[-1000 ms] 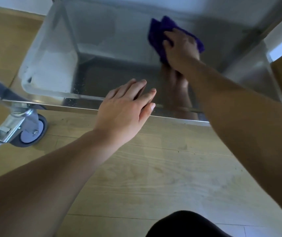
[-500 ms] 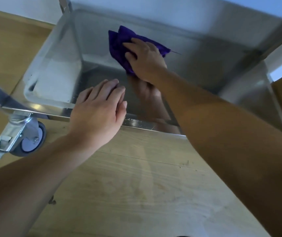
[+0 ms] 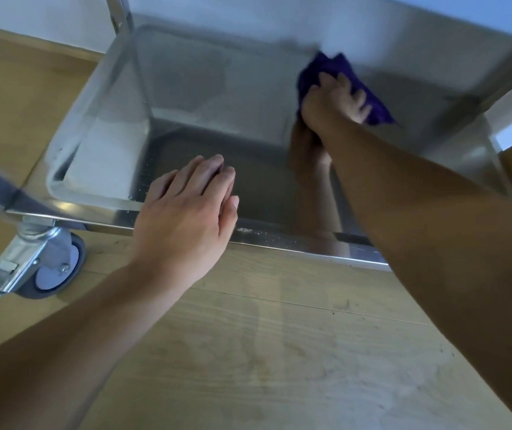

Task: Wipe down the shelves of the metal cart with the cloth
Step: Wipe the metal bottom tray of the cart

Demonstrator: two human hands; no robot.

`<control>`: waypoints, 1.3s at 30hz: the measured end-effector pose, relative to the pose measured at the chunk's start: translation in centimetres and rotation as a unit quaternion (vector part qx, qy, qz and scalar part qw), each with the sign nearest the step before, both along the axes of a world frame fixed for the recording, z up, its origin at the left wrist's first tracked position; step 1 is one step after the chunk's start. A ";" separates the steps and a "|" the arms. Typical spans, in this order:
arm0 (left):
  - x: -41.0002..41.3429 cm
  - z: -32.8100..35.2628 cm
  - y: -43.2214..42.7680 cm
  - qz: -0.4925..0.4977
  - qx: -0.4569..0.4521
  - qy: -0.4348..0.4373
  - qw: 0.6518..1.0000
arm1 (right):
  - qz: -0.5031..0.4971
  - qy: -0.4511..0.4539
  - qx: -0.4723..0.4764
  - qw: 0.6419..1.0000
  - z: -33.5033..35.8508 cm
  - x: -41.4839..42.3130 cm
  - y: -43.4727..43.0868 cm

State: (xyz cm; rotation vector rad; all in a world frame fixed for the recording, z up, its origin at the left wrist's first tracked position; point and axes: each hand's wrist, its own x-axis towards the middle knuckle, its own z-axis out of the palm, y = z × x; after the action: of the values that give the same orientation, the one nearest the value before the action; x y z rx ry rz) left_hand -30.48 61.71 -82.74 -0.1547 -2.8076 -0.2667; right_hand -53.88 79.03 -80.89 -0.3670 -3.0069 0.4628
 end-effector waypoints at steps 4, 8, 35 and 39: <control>0.1 -0.1 -0.1 0.008 -0.008 0.010 1.000 | 0.244 0.021 0.016 0.969 0.1 1.1 -7.5; 0.1 0.2 -0.3 -0.002 -0.014 -0.004 1.000 | 0.330 0.053 -0.005 0.943 -0.6 1.8 -7.6; 0.5 1.4 1.2 0.003 0.002 -0.059 0.998 | 0.242 0.075 0.012 0.967 -0.4 14.9 3.3; 0.1 2.6 5.2 0.036 0.021 -0.075 0.996 | 0.195 0.053 0.025 0.979 -0.2 16.2 8.1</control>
State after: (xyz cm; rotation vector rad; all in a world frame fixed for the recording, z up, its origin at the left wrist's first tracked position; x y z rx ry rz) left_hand -30.36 66.90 -80.12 -0.0251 -2.9466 -0.3323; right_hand -37.71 87.17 -81.05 0.2498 -2.9766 0.4143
